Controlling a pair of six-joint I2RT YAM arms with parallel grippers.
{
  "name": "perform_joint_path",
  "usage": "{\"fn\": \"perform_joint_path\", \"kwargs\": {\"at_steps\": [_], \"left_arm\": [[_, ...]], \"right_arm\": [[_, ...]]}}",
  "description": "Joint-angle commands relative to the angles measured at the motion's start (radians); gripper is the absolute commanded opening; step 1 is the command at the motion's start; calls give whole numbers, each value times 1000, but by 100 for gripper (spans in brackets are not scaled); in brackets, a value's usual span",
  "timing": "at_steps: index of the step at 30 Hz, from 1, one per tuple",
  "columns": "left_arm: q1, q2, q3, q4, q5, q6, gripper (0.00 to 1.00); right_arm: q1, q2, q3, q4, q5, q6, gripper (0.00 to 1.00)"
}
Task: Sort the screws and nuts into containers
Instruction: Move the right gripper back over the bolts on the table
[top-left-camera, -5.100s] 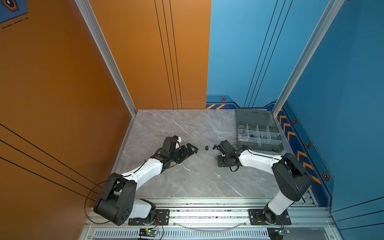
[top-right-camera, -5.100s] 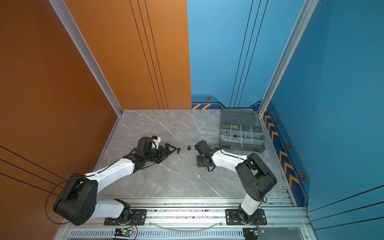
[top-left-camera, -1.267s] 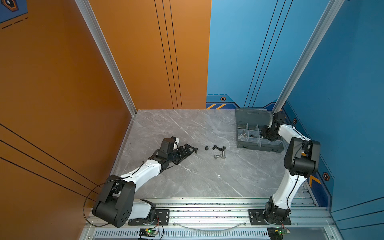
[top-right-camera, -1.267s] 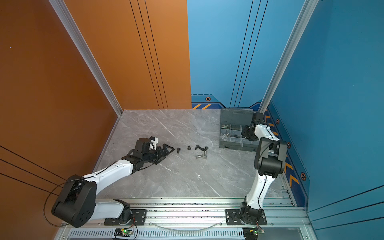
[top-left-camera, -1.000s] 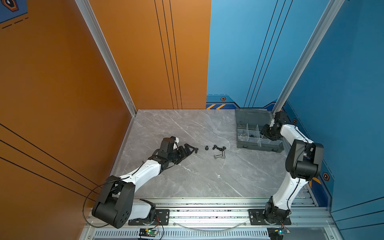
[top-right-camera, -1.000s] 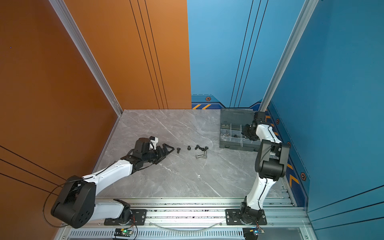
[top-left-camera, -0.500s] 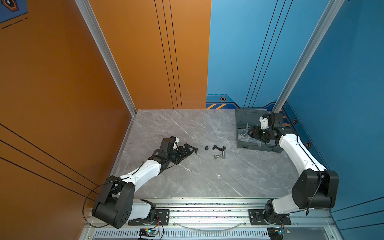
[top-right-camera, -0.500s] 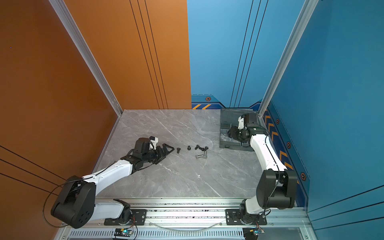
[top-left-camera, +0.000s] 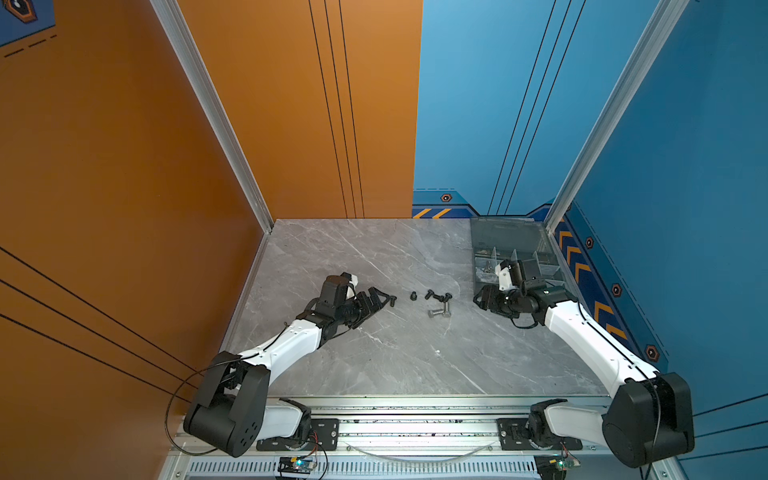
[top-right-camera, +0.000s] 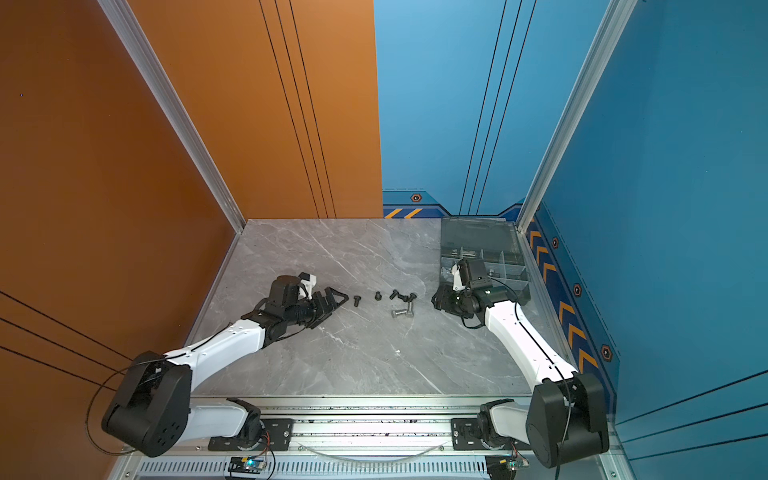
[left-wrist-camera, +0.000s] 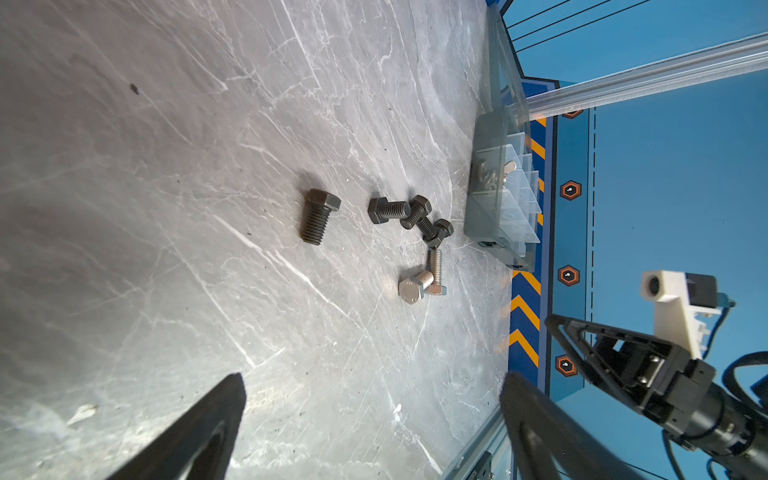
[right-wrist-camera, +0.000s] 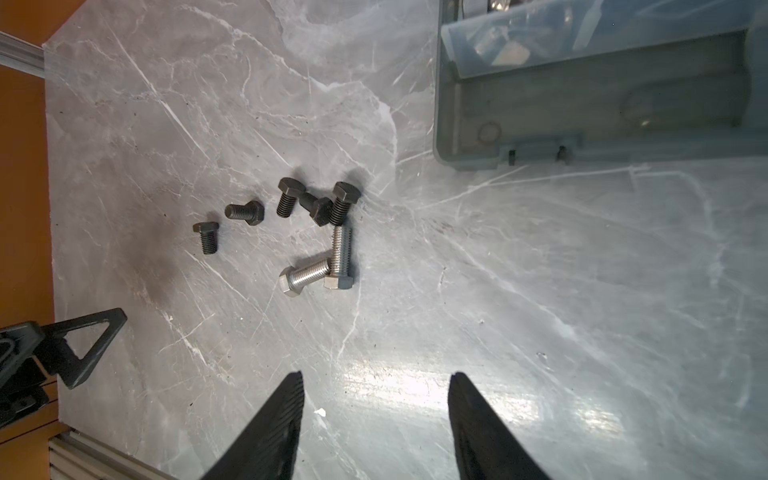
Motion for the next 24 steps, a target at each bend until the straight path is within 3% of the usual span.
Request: {"fn": "perform_joint_path", "kwargs": {"at_steps": [1,10,24], "left_arm": [[-4,-5,-8,-12,11,16,98],[-7,1,-5,-17,7,16,98],[-1,4,-4,-25,8,29,98]], "right_arm": [[31,-20,-46,65,56,72,59],[111,13,-62,100,142,133,59],[231,202,11,143,239,199,59]]}}
